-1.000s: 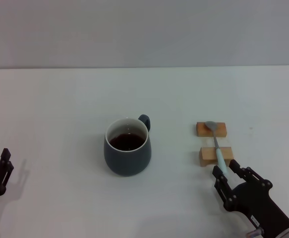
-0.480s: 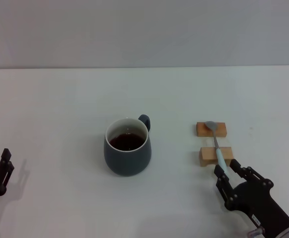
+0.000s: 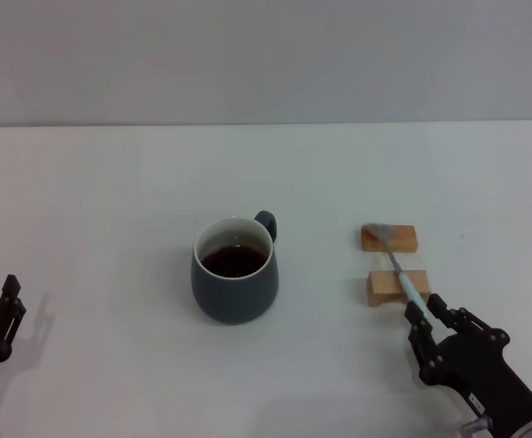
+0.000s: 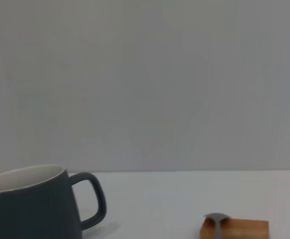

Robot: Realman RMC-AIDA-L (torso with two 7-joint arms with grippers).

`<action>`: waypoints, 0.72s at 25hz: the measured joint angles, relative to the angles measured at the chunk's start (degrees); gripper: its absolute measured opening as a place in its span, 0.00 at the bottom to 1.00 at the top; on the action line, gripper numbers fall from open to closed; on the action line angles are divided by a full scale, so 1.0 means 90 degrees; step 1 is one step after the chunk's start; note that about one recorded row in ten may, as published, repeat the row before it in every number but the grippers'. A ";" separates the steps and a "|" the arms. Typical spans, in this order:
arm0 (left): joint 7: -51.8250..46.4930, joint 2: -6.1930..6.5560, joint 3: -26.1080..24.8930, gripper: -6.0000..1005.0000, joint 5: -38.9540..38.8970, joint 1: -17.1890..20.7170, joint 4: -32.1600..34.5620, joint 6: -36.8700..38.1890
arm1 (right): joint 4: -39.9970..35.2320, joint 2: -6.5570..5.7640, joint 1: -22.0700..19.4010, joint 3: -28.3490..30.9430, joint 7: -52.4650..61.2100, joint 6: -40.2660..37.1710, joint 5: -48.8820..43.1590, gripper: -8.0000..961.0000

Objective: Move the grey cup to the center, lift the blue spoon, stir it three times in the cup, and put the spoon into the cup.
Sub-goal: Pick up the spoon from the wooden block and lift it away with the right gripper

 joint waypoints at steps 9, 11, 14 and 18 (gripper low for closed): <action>0.0000 -0.0011 0.0000 0.68 0.0006 -0.0010 0.0077 -0.0005 | 0.0021 -0.0005 -0.0025 0.0153 0.0025 0.0063 0.0000 0.21; 0.0000 -0.0010 0.0000 0.68 0.0021 -0.0012 0.0080 -0.0006 | 0.0013 -0.0013 -0.0024 0.0153 0.0020 0.0068 0.0000 0.19; 0.0000 -0.0010 0.0004 0.68 0.0027 -0.0016 0.0080 -0.0011 | 0.0002 -0.0014 -0.0009 0.0153 0.0001 0.0069 -0.0014 0.18; 0.0000 -0.0010 0.0009 0.68 0.0029 -0.0032 0.0078 -0.0061 | 0.0016 -0.0020 0.0011 0.0148 -0.0287 0.0004 -0.0042 0.18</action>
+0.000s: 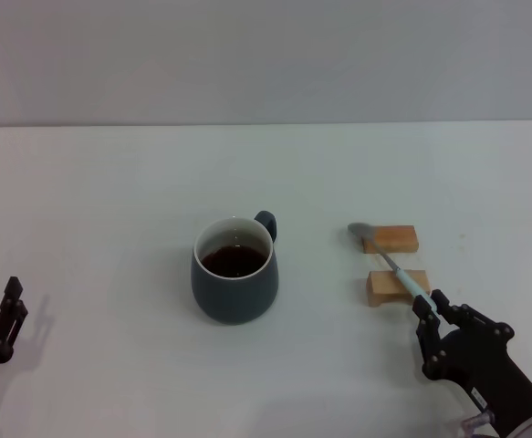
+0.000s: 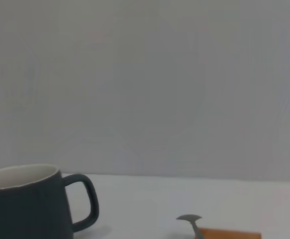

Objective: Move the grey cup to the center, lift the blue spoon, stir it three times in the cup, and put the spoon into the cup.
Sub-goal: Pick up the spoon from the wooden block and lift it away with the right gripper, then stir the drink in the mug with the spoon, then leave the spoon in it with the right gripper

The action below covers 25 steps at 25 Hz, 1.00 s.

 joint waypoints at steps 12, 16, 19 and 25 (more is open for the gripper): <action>0.0000 0.0000 0.0024 0.68 -0.0001 -0.0037 0.0000 -0.0075 | 0.0140 -0.0090 0.0148 0.0005 -0.0510 -0.1273 -0.0003 0.18; 0.0000 0.0000 0.0023 0.68 -0.0001 -0.0041 -0.0001 -0.0076 | 0.0469 -0.0201 0.0326 0.0004 -0.0489 -0.1349 -0.0016 0.18; 0.0000 0.0000 0.0024 0.68 -0.0001 -0.0038 -0.0001 -0.0078 | 0.0856 -0.0375 0.0555 0.0004 -0.0488 -0.1075 -0.0016 0.18; 0.0000 0.0000 0.0020 0.68 -0.0019 -0.0033 0.0000 -0.0167 | 0.2229 -0.1066 0.1006 0.0202 -0.0544 -0.0104 -0.0010 0.18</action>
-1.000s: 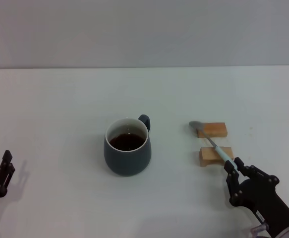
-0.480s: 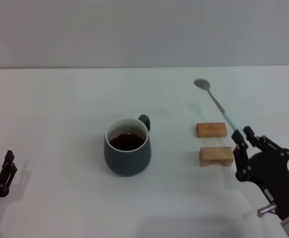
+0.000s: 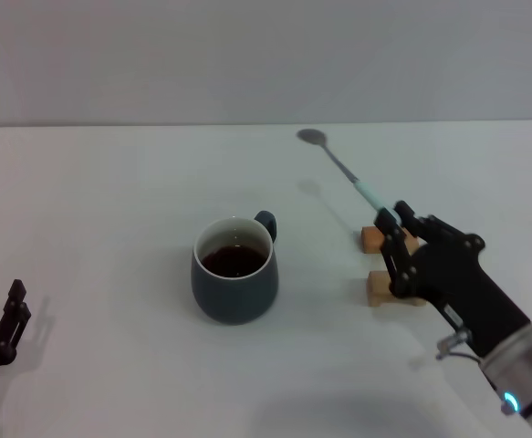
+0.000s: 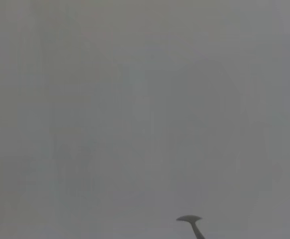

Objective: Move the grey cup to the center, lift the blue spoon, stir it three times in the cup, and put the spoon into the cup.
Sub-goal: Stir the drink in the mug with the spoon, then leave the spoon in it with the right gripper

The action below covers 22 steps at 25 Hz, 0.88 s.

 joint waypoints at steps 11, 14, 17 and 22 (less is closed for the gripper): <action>0.0000 0.0000 -0.0001 0.68 0.0019 -0.0007 0.0000 -0.0019 | 0.2376 -0.0911 0.0002 0.1792 -0.1340 0.3084 -0.0447 0.18; 0.0000 0.0000 -0.0001 0.68 0.0019 -0.0009 0.0000 -0.0025 | 0.3066 -0.0951 -0.0408 0.2948 -0.1793 0.4587 -0.0960 0.18; 0.0000 0.0000 -0.0001 0.68 0.0021 -0.0011 -0.0002 -0.0027 | 0.3787 -0.0667 -0.1029 0.4323 -0.2171 0.6094 -0.1803 0.18; 0.0000 0.0000 0.0000 0.68 0.0021 -0.0005 -0.0001 -0.0027 | 0.5223 0.0449 -0.2015 0.6480 -0.2318 0.9047 -0.3882 0.18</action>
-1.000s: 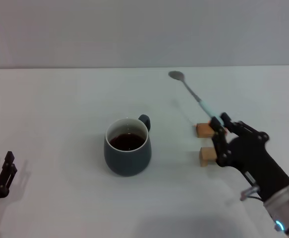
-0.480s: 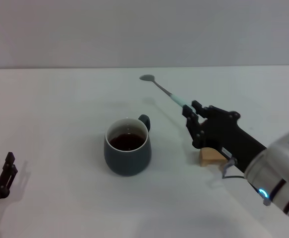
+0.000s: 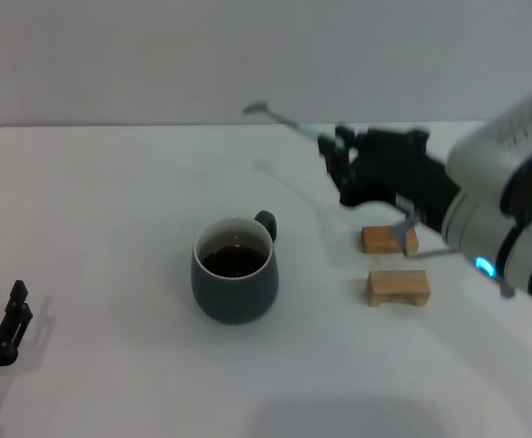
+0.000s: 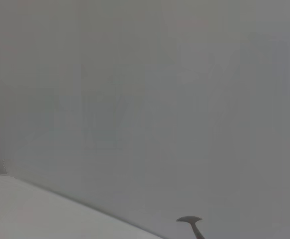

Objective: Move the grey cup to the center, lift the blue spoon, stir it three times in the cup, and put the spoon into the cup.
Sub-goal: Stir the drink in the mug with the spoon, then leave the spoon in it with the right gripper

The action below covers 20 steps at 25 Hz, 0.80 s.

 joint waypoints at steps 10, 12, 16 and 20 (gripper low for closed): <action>0.0000 -0.0009 0.0000 0.68 -0.0013 0.0043 0.0004 0.0004 | 0.1465 0.0532 0.0293 0.1003 0.0488 0.2886 -0.1149 0.18; 0.0000 -0.0008 0.0000 0.68 -0.0023 0.0061 0.0003 0.0007 | 0.1539 0.0534 0.0636 0.1098 0.0674 0.3541 -0.1148 0.18; 0.0006 -0.0005 0.0000 0.68 -0.0040 0.0101 0.0009 0.0013 | 0.1727 0.0533 0.0930 0.1271 0.0823 0.4301 -0.1139 0.18; 0.0007 0.0001 -0.0005 0.68 -0.0042 0.0104 0.0010 0.0013 | 0.2199 0.0539 0.1143 0.1432 0.0997 0.5184 -0.1155 0.18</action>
